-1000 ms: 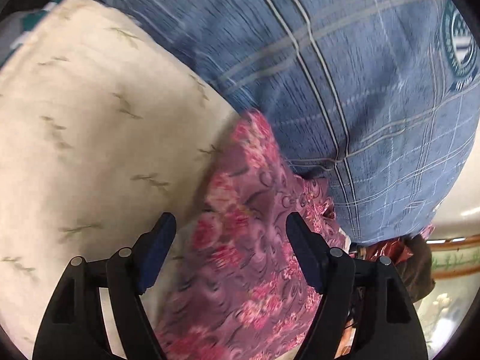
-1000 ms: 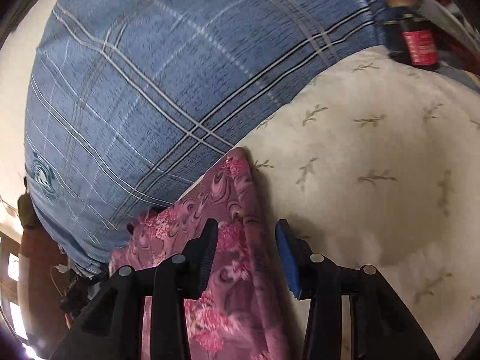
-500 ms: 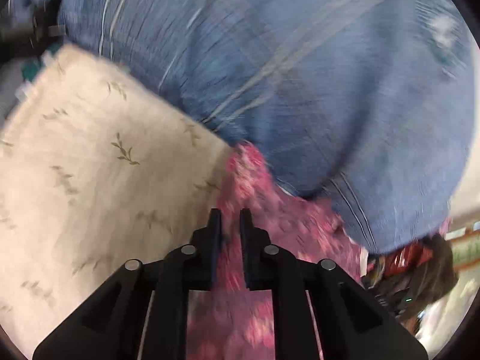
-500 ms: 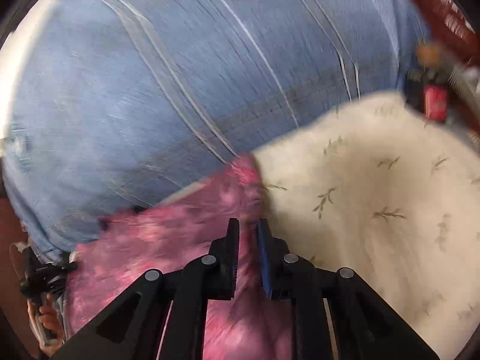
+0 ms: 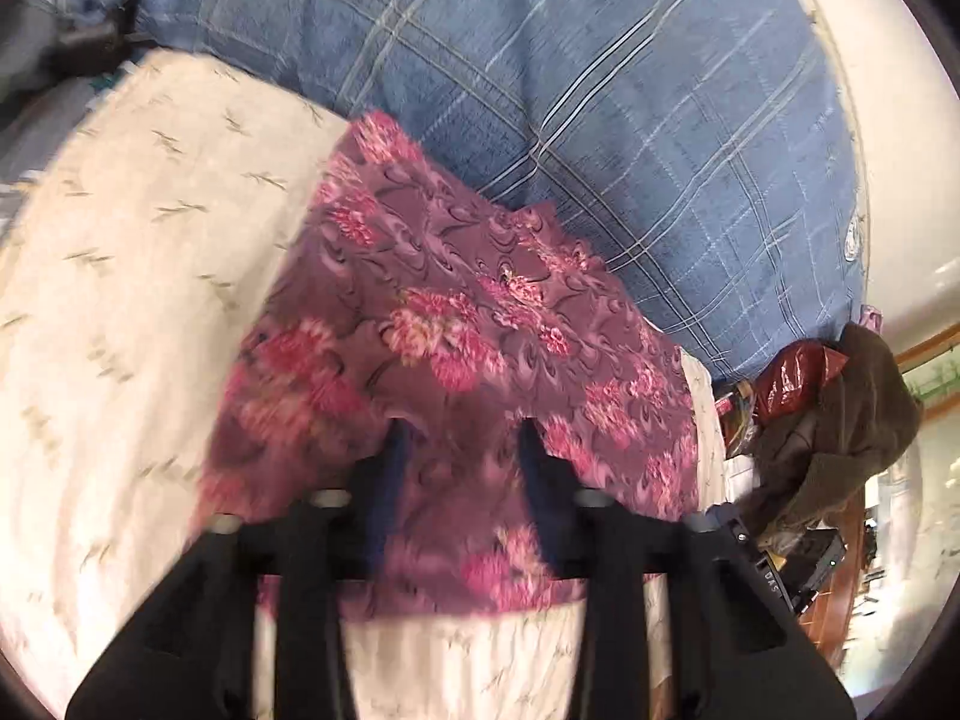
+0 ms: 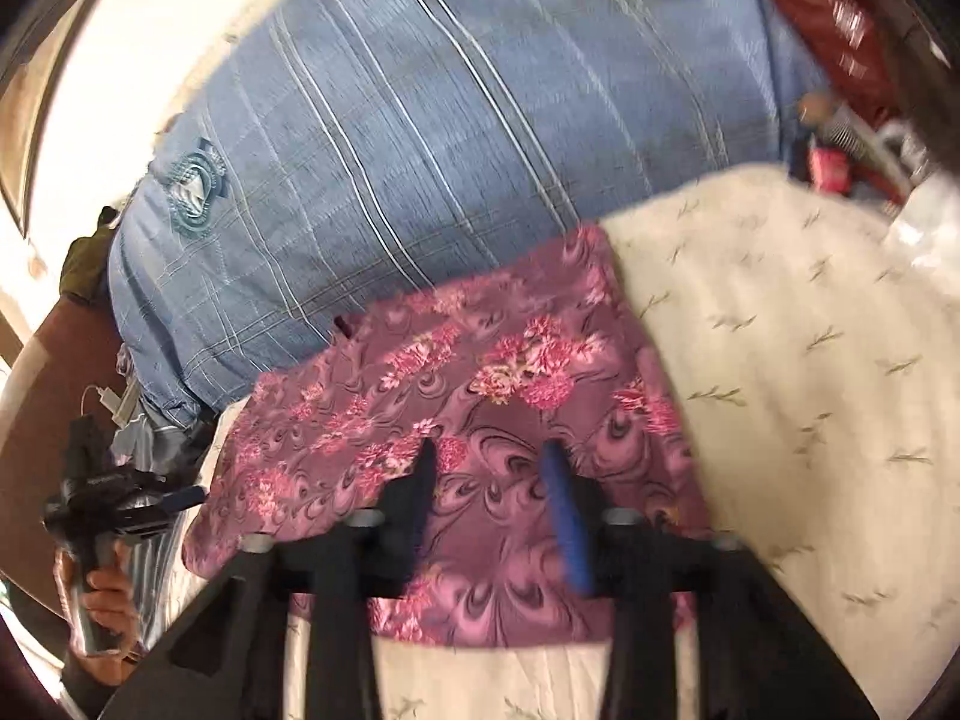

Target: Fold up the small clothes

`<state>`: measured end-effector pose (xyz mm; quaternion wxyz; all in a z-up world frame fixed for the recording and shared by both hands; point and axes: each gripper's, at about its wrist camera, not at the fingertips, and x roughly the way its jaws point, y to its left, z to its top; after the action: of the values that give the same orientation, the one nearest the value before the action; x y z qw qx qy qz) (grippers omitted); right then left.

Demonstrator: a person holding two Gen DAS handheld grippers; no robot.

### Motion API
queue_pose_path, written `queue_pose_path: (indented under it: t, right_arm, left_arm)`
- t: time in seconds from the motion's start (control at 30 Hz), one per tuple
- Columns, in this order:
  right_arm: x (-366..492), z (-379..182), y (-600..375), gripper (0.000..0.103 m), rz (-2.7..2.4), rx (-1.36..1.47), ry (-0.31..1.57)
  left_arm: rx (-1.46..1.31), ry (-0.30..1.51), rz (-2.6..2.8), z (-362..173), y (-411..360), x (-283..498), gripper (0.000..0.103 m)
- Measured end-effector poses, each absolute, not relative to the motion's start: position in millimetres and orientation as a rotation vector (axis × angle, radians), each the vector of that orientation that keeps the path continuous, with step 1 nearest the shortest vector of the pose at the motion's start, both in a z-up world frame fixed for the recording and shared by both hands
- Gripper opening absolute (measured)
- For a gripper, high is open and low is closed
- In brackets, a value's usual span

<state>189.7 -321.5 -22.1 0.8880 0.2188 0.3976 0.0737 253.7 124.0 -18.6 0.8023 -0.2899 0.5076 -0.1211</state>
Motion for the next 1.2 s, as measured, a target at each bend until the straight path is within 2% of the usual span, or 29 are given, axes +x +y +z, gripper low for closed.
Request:
queue_pose_path:
  t: [0.03, 0.07, 0.13, 0.17, 0.23, 0.33, 0.43, 0.57, 0.77, 0.97, 1.2]
  right_arm:
    - [181.0, -24.1, -321.9, 0.069, 0.123, 0.424, 0.826]
    - [172.6, -36.0, -326.1, 0.073, 0.081, 0.387, 0.86]
    - [173.1, -62.7, -327.7, 0.072, 0.043, 0.331, 0.93]
    - [162.2, -61.0, -320.7, 0.072, 0.046, 0.248, 0.846]
    - [162.0, -64.9, -307.6, 0.073, 0.019, 0.151, 0.863]
    - [175.5, -61.4, -295.0, 0.083, -0.007, 0.094, 0.948]
    - [179.7, -52.6, -291.6, 0.085, -0.05, 0.091, 0.998]
    - [164.7, -39.9, -243.4, 0.084, 0.066, 0.098, 0.931]
    - [135.8, -31.1, -112.9, 0.084, 0.368, -0.226, 0.835]
    - [137.0, -52.1, -1.9, 0.086, 0.495, -0.539, 0.754]
    - [164.6, -71.1, 60.8, 0.081, 0.41, -0.725, 0.635]
  left_arm:
    - [-0.593, 1.081, -0.236, -21.8, 114.7, 244.4, 0.063]
    - [-0.57, 1.083, -0.215, -28.5, 116.3, 235.0, 0.063]
    - [-0.573, 1.163, -0.192, -56.4, 115.1, 229.7, 0.059]
    - [-0.586, 1.147, -0.191, -59.0, 123.7, 224.4, 0.053]
    - [-0.587, 1.128, -0.195, -45.4, 127.9, 217.1, 0.052]
    - [-0.722, 1.134, -0.24, -36.7, 150.3, 212.8, 0.052]
    - [-0.802, 1.103, -0.206, -31.2, 179.7, 205.7, 0.057]
    - [-0.837, 1.119, -0.179, -37.6, 204.1, 207.4, 0.057]
    - [-0.875, 1.18, -0.204, -49.7, 217.2, 228.9, 0.057]
    - [-0.716, 1.215, -0.183, -43.4, 219.2, 251.6, 0.057]
    - [-0.611, 1.259, -0.237, -39.2, 226.2, 282.9, 0.057]
